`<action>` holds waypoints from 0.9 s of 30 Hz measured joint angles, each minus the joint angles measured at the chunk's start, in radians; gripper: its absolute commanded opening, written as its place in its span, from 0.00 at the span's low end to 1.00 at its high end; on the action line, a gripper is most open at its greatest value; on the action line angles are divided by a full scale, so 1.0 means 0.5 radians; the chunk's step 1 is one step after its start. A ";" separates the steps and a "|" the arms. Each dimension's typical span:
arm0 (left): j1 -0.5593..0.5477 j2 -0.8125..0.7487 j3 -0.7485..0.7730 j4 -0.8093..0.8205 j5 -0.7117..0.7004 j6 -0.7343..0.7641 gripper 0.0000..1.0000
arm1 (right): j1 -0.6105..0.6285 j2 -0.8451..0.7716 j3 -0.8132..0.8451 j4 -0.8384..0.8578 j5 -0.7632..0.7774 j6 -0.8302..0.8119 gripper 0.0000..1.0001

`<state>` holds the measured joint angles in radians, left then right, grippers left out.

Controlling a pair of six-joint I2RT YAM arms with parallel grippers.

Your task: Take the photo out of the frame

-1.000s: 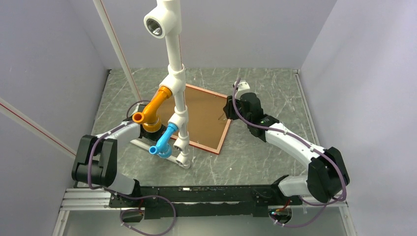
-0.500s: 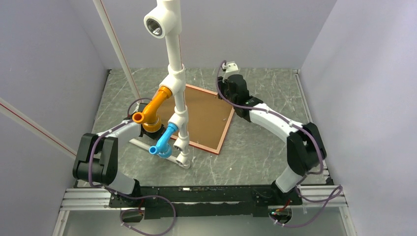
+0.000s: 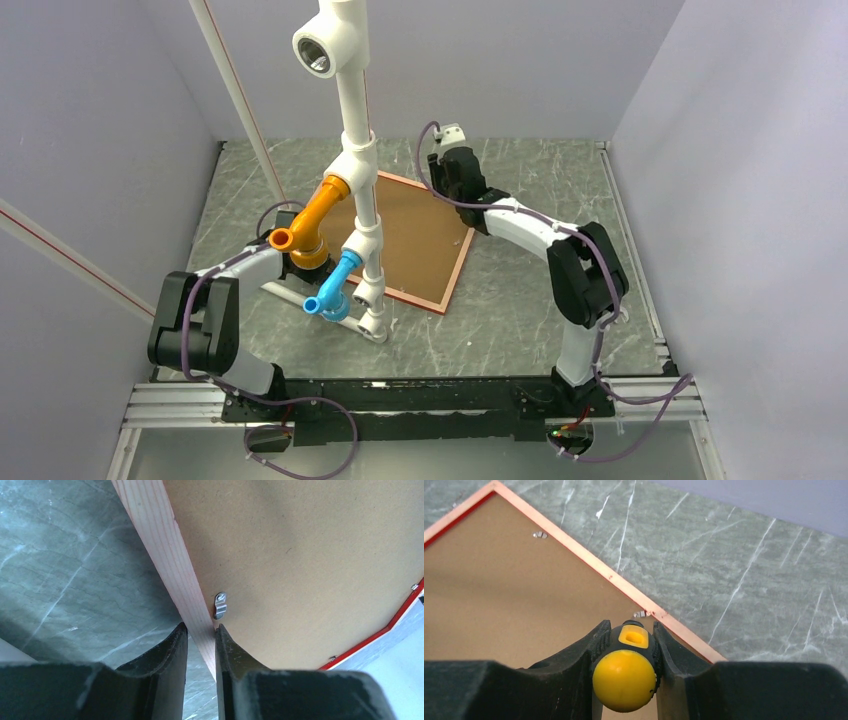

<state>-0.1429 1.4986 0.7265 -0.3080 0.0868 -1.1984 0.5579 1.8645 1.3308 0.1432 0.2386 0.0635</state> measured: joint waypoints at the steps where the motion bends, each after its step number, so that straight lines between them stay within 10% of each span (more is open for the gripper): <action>1: 0.005 0.004 0.000 0.001 0.008 0.000 0.20 | 0.000 0.005 0.011 0.005 0.002 0.001 0.00; 27: 0.048 0.037 -0.002 0.034 0.112 -0.021 0.21 | 0.000 0.211 0.192 0.035 0.056 -0.004 0.00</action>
<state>-0.1188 1.5173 0.7258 -0.2913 0.1429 -1.2091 0.5579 1.9701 1.4269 0.1608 0.2665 0.0616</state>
